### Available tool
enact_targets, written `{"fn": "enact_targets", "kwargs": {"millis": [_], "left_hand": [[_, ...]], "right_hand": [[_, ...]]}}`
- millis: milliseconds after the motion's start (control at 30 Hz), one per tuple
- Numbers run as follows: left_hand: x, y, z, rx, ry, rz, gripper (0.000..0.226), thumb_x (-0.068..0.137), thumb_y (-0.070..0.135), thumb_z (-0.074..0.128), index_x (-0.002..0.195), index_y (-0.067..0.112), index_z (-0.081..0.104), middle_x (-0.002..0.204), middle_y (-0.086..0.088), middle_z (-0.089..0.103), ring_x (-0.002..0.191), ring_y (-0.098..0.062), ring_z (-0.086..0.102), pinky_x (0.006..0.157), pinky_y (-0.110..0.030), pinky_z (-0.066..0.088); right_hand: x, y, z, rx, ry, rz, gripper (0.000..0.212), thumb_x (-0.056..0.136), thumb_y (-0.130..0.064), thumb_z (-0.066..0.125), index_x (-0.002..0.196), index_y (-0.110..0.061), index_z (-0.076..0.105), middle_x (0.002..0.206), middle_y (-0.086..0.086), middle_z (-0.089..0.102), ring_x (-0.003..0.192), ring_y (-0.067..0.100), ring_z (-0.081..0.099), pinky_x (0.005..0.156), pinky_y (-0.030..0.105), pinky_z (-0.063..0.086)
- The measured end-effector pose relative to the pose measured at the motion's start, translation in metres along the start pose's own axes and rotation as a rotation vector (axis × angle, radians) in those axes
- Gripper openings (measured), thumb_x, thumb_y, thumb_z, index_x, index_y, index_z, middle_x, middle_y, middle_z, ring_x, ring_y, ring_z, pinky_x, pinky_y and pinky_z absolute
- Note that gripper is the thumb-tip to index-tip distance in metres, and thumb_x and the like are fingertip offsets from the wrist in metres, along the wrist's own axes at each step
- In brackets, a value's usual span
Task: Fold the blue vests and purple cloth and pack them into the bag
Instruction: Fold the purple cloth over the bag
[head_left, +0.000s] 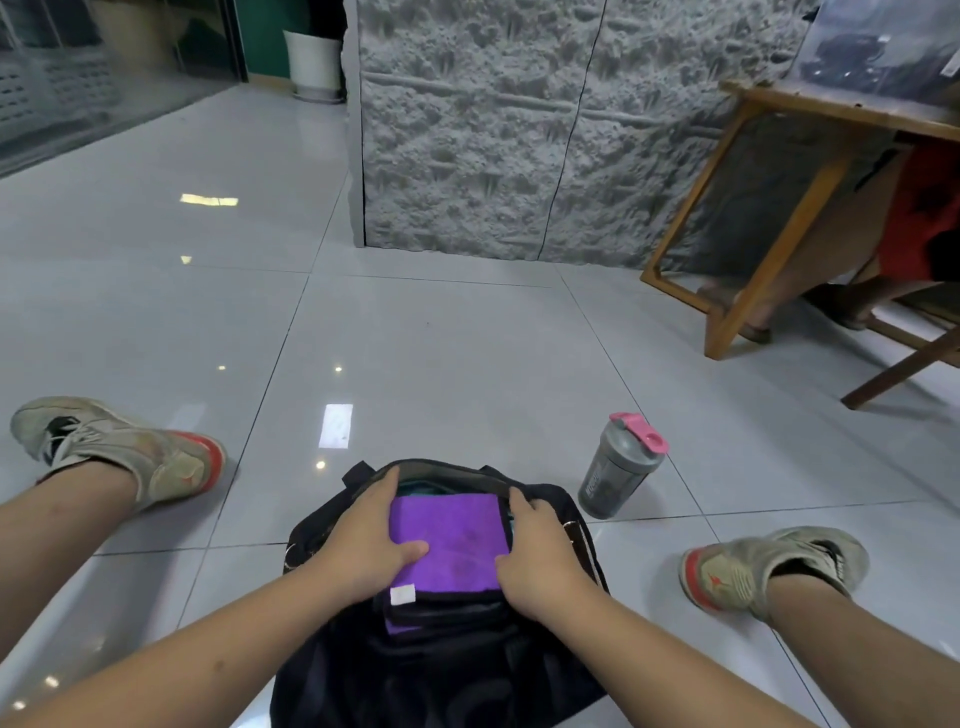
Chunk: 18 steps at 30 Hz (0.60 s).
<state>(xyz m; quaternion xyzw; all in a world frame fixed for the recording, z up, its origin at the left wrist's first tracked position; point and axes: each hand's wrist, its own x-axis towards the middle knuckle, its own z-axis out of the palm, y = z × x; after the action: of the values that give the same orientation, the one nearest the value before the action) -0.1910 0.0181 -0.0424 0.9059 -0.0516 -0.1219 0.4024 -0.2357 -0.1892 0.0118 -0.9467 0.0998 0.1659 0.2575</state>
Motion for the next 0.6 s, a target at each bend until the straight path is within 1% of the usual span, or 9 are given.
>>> {"fn": "enact_targets", "kwargs": {"millis": [100,200,267,333,400,467,533,567,600], "left_hand": [[0.007,0.006,0.002,-0.082,0.067,0.045,0.086,0.078,0.02,0.086,0.152,0.036,0.045,0.145,0.016,0.055,0.133,-0.013,0.055,0.112,-0.03,0.044],[0.012,0.011,0.006,-0.119,0.153,0.119,0.079,0.084,0.011,0.083,0.154,0.024,0.046,0.143,0.014,0.05,0.132,-0.007,0.05,0.113,-0.023,0.037],[0.015,0.009,0.009,-0.147,0.217,0.164,0.073,0.086,0.009,0.081,0.151,0.022,0.051,0.142,0.012,0.052,0.131,-0.008,0.05,0.115,-0.027,0.038],[0.016,0.002,0.015,-0.102,0.201,0.21,0.067,0.088,0.01,0.079,0.149,0.021,0.053,0.148,0.007,0.051,0.138,-0.011,0.047,0.12,-0.027,0.032],[0.013,-0.006,0.023,0.011,0.126,0.251,0.062,0.095,0.019,0.07,0.153,0.021,0.048,0.16,0.003,0.04,0.149,-0.014,0.035,0.121,-0.018,0.018],[0.01,-0.015,0.032,0.116,0.035,0.287,0.06,0.103,0.039,0.052,0.158,0.019,0.039,0.169,0.0,0.02,0.157,-0.017,0.018,0.122,-0.017,0.007],[0.007,-0.022,0.036,0.224,-0.052,0.311,0.069,0.102,0.05,0.025,0.163,0.018,0.024,0.172,0.002,-0.004,0.16,-0.022,-0.004,0.127,-0.024,0.002],[0.005,-0.024,0.038,0.291,-0.08,0.304,0.071,0.1,0.048,0.016,0.165,0.02,0.015,0.169,0.005,-0.016,0.159,-0.023,-0.016,0.129,-0.031,0.003],[0.002,-0.024,0.039,0.373,-0.103,0.296,0.071,0.099,0.047,0.012,0.165,0.022,0.007,0.166,0.007,-0.025,0.156,-0.024,-0.024,0.13,-0.035,0.003]], "right_hand": [[0.003,-0.006,0.01,-0.091,0.056,-0.073,0.072,0.1,-0.014,0.053,0.165,-0.016,0.023,0.164,0.014,0.024,0.147,0.03,0.034,0.12,0.032,0.033],[0.006,-0.015,0.015,-0.193,0.092,-0.179,0.062,0.107,-0.035,0.047,0.162,-0.014,0.03,0.169,0.015,0.018,0.154,0.031,0.02,0.128,0.034,0.018],[0.008,-0.02,0.02,-0.312,0.082,-0.204,0.063,0.109,-0.043,0.04,0.163,-0.015,0.028,0.171,0.017,0.011,0.157,0.032,0.011,0.13,0.041,0.009],[0.015,-0.021,0.027,-0.475,0.082,-0.197,0.062,0.109,-0.046,0.035,0.162,-0.014,0.028,0.172,0.019,0.011,0.158,0.034,0.008,0.13,0.048,0.003],[0.017,-0.023,0.032,-0.574,0.074,-0.226,0.065,0.11,-0.044,0.035,0.163,-0.008,0.022,0.172,0.021,0.01,0.16,0.034,0.004,0.129,0.048,0.0],[0.022,-0.024,0.04,-0.632,0.079,-0.288,0.068,0.111,-0.039,0.035,0.164,-0.002,0.012,0.173,0.021,0.006,0.161,0.033,0.0,0.128,0.046,-0.004],[0.024,-0.024,0.05,-0.617,0.044,-0.338,0.069,0.112,-0.035,0.031,0.165,-0.002,0.001,0.173,0.02,-0.003,0.161,0.033,-0.007,0.127,0.047,-0.01],[0.028,-0.018,0.06,-0.596,0.023,-0.346,0.069,0.111,-0.036,0.026,0.165,-0.002,0.0,0.173,0.02,-0.005,0.161,0.034,-0.007,0.125,0.048,-0.011],[0.028,-0.013,0.068,-0.57,0.024,-0.361,0.07,0.108,-0.039,0.021,0.165,-0.002,0.006,0.173,0.021,0.001,0.161,0.037,0.001,0.124,0.051,-0.008]]}}
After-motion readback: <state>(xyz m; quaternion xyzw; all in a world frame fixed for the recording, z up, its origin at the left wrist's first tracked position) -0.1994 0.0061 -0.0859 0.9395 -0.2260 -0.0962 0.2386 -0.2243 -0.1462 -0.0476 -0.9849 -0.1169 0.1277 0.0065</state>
